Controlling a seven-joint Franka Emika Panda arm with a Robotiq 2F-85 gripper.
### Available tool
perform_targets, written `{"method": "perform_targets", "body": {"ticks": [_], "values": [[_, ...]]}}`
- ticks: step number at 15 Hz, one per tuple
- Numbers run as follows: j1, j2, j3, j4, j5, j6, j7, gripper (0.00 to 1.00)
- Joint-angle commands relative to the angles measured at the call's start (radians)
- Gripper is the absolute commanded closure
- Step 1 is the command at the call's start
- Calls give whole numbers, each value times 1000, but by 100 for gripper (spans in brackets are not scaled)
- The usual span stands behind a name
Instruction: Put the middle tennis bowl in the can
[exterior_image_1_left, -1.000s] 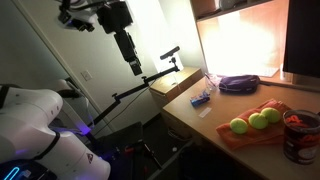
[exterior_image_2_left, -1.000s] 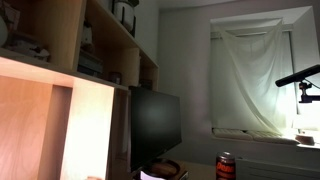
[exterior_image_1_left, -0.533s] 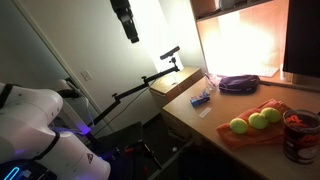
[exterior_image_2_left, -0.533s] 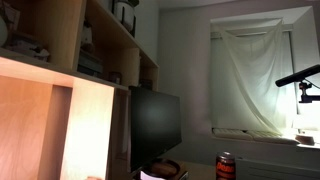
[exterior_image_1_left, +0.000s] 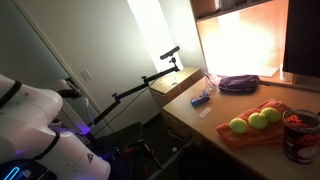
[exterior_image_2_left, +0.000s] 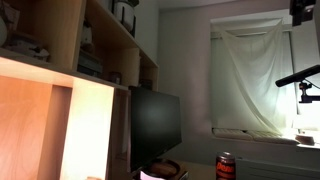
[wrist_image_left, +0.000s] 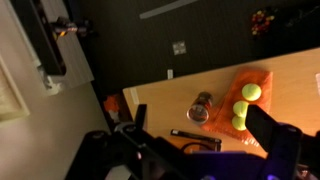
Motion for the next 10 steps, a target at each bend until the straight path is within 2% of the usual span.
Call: {"method": "perform_targets", "body": {"ticks": [1, 5, 6, 10], "values": [[26, 74, 35, 111, -101, 97, -48, 0], [50, 113, 58, 130, -178, 269, -129, 0], [54, 144, 63, 154, -183, 256, -176, 0], [63, 275, 60, 279, -159, 73, -341, 0]]}}
